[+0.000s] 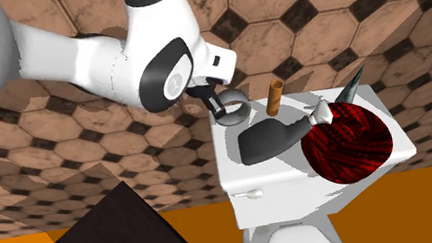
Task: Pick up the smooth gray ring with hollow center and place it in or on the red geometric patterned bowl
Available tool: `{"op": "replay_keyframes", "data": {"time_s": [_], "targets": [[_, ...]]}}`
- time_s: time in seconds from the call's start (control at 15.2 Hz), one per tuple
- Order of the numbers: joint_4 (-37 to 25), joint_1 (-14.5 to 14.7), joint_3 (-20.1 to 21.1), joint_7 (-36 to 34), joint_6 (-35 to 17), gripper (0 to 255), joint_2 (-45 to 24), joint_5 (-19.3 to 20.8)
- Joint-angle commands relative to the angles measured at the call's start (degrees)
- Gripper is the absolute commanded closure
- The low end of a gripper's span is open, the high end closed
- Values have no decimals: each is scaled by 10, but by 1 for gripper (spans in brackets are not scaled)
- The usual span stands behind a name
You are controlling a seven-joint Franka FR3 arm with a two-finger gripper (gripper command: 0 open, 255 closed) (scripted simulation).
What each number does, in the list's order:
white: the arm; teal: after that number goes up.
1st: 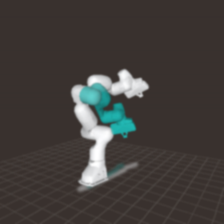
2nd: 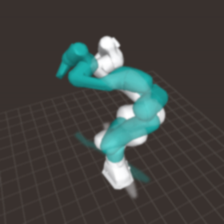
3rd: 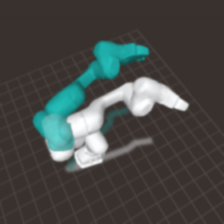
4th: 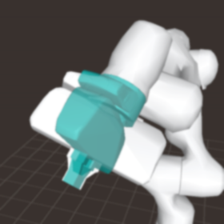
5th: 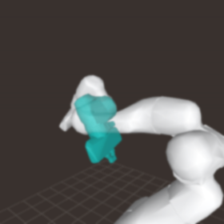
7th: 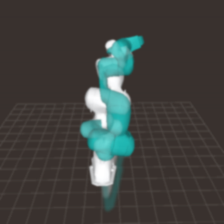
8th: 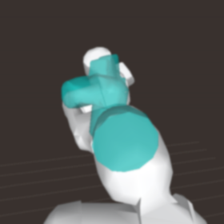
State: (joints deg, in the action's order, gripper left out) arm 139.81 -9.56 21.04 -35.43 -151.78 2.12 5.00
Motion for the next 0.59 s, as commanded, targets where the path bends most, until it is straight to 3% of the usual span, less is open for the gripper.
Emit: {"op": "replay_keyframes", "data": {"time_s": [0.0,0.53], "targets": [[-6,2,1,6,17,255,12,-10],[-30,7,-4,32,81,255,55,-42]]}}
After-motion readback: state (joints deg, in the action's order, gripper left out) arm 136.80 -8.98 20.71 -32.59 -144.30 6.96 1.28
